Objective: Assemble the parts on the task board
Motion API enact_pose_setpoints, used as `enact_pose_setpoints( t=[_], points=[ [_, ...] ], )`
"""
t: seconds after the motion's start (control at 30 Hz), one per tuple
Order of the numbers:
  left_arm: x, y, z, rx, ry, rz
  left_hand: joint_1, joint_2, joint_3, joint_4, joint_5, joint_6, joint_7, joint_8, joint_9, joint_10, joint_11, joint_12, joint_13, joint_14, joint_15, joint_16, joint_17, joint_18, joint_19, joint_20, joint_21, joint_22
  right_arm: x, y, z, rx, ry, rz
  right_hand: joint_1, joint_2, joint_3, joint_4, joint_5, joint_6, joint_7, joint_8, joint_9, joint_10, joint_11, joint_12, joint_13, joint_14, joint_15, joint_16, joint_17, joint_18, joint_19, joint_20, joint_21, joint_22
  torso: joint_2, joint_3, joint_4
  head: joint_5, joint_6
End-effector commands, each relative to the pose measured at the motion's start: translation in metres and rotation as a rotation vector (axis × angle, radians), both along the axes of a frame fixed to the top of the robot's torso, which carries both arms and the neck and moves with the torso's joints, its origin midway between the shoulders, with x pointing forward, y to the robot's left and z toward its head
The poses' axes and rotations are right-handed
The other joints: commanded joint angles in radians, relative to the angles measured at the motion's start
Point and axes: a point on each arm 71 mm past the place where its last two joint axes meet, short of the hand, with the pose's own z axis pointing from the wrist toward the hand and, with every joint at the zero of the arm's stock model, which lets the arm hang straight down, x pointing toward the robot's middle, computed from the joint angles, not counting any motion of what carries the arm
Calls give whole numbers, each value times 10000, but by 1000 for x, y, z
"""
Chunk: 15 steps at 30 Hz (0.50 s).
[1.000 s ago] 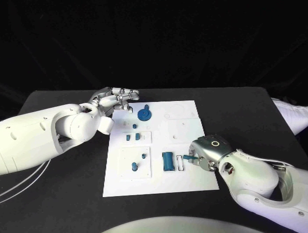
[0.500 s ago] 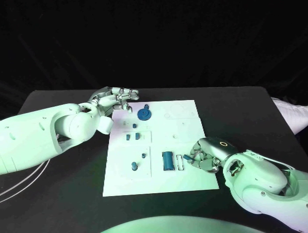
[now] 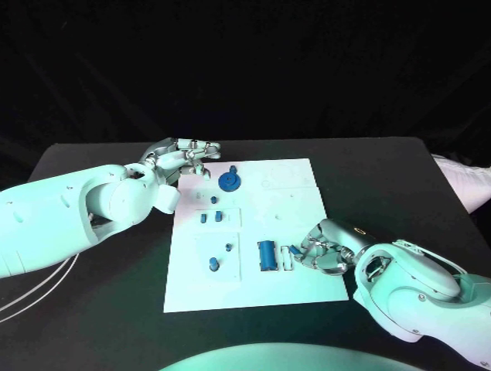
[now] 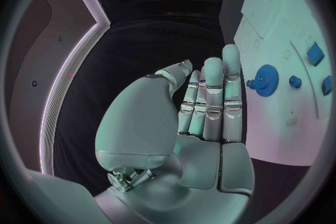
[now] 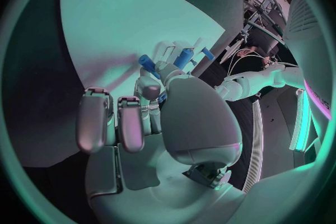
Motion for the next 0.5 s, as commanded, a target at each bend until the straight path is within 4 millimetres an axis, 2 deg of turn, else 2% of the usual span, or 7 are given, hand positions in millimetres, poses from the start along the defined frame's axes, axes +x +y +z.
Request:
enact_pose_setpoints(
  t=[0.03, 0.23, 0.5],
  points=[
    [-1, -2, 1, -51, -42, -202, -4, 71, -54, -14, -5, -99, 4, 63, -13, -67, -15, 39, -15, -35, 10, 64, -15, 113, 55, -1, -59, -16, -2, 1, -1, 629, 521, -424, -149, -12, 193, -104, 111, 217, -166, 86, 302, 123, -94, 29, 18, 768, -74, 51, 1329, -53, 53, -32, 38, 10, 5, -1, 4, 9, -7],
    [-1, -3, 1, -47, -35, -231, -4, 71, -54, -14, -5, -99, 4, 63, -13, -67, -15, 39, -15, -35, 10, 64, -15, 113, 55, -1, -59, -16, -3, 5, -2, 771, 792, -402, -405, -88, 184, -23, 315, 232, -160, 90, 327, 138, -87, 43, 47, 767, -69, 49, 1328, -51, 47, -29, 31, 1, 7, -8, 2, -1, -18],
    [-1, -4, 1, -31, -37, -265, -4, 71, -54, -14, -5, -99, 4, 63, -13, -67, -15, 39, -15, -35, 10, 64, -15, 113, 55, -1, -59, -16, -2, 8, -5, 585, 1066, -198, -772, -98, 65, 166, 288, 249, -151, 87, 347, 160, -75, 67, 84, 767, -59, 47, 1329, -52, 45, -19, 33, 9, 0, -8, 6, -1, -24]
  ],
)
